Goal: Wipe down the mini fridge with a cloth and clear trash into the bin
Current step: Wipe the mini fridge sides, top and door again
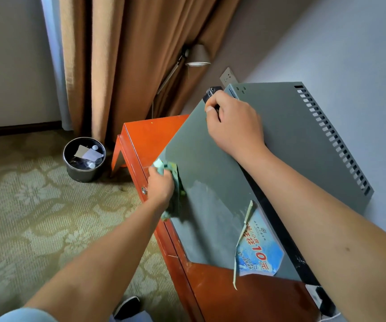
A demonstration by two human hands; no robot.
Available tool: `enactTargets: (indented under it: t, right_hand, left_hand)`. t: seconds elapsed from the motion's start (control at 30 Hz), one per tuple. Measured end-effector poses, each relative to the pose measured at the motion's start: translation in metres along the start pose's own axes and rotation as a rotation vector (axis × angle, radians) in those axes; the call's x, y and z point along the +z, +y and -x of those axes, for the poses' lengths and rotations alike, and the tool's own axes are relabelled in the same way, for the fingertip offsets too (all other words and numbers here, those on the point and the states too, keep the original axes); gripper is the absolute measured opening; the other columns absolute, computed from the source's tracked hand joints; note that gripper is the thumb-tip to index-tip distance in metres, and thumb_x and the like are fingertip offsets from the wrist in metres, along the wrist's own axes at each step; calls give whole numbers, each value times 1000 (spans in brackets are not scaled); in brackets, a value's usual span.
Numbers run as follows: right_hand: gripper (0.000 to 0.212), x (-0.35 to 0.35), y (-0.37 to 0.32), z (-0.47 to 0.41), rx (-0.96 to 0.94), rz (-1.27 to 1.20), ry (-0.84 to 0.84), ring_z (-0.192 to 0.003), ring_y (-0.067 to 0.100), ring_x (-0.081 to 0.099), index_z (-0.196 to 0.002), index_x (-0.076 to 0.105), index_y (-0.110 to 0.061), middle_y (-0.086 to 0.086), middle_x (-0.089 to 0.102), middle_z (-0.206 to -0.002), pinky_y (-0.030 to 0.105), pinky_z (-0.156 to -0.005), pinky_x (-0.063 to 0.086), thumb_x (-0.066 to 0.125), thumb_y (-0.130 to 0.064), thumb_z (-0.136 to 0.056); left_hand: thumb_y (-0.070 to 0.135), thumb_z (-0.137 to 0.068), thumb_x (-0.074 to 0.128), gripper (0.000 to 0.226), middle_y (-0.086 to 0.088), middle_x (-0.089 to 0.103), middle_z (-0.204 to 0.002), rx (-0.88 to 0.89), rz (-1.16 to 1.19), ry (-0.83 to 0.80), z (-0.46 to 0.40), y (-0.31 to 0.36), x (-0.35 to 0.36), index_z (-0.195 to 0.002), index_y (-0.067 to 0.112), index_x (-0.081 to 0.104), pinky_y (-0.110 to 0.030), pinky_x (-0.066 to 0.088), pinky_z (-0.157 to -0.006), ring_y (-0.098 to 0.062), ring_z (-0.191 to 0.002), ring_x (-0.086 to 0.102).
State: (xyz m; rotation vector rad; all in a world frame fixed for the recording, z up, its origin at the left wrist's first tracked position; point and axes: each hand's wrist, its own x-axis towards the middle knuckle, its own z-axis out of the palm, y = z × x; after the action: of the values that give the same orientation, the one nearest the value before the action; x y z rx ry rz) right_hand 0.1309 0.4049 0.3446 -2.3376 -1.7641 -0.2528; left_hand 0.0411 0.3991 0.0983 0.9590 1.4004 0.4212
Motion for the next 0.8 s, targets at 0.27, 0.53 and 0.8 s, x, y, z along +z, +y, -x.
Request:
enactTargets:
  t: [0.27,0.53,0.8]
  right_hand:
    - [13,-4,-2,1,33,-46,-2,-75,21,50,-92,60,-26,-12,46,-62,33,-65,39,47,-27,-90]
    - [16,-21,-3,17,1,-158,-49,-83,15,51,-93,68,-22,-12,53,-68,34,-76,47,51,-22,-92]
    - [17,-47,33,83,-70,-224,-30,-76,5,48,-102,66,-26,-9,53,-91,25,-73,42,56,-18,-90]
  left_hand:
    - [43,-88,45,9,10,57,-82,336,185,-14,82,45,4,-86,35,42,-32,44,-58,-9,-75,60]
    - [37,-94,43,18,-4,61,-98,234,46,-38,96,21,0,-108,26,44,-40,51,-74,-23,-84,63]
    - [50,-87,47,9,4,61,-97,446,174,-44,158,29,22,-89,43,41,-35,49,-64,-13,-83,63]
